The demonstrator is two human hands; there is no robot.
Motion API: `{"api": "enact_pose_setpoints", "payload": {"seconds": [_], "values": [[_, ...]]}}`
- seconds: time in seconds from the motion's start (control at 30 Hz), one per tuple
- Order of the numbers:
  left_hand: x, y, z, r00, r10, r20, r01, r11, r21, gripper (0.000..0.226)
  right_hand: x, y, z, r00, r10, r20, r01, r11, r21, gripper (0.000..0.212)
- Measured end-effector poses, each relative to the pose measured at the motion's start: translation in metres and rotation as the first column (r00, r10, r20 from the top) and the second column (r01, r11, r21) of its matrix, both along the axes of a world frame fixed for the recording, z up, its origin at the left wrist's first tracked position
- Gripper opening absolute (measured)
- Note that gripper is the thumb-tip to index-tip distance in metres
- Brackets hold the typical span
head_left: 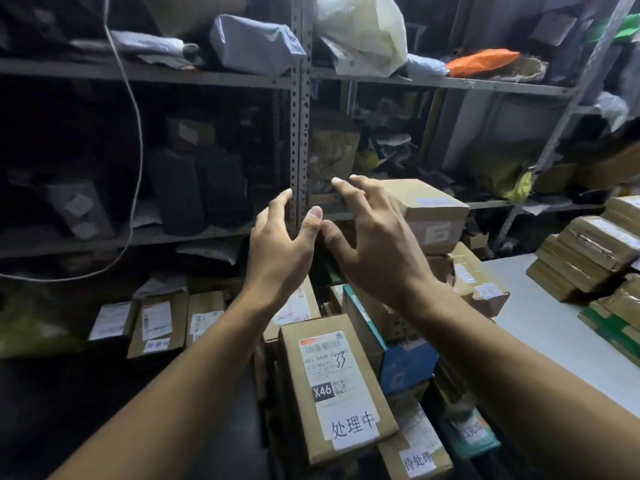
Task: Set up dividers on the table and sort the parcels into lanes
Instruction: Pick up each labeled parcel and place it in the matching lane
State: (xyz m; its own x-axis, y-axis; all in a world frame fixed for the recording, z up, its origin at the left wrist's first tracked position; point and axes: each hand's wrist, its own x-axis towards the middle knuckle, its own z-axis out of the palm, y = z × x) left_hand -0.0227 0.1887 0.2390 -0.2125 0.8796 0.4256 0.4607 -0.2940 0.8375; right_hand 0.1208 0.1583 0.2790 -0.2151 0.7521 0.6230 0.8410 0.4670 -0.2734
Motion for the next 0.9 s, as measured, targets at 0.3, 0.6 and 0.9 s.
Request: {"api": "enact_pose_setpoints", "payload": {"seconds": [0.3, 0.6, 0.9], "values": [[-0.166, 0.009, -0.054, 0.972, 0.235, -0.013, -0.234, 0.962, -0.140, 0.056, -0.159, 0.051, -0.048, 0.943, 0.309, 0.120, -0.263, 0.918, -0.297, 0.057], [-0.295, 0.043, -0.172, 0.929, 0.367, -0.045, -0.353, 0.845, -0.403, 0.048, -0.281, 0.150, -0.181, 0.907, 0.328, 0.265, -0.058, 0.719, -0.692, 0.052], [-0.298, 0.095, -0.313, 0.989, 0.115, -0.090, -0.146, 0.780, -0.609, 0.030, -0.303, 0.212, -0.343, 0.979, -0.010, 0.205, 0.194, 0.361, -0.912, 0.054]]}}
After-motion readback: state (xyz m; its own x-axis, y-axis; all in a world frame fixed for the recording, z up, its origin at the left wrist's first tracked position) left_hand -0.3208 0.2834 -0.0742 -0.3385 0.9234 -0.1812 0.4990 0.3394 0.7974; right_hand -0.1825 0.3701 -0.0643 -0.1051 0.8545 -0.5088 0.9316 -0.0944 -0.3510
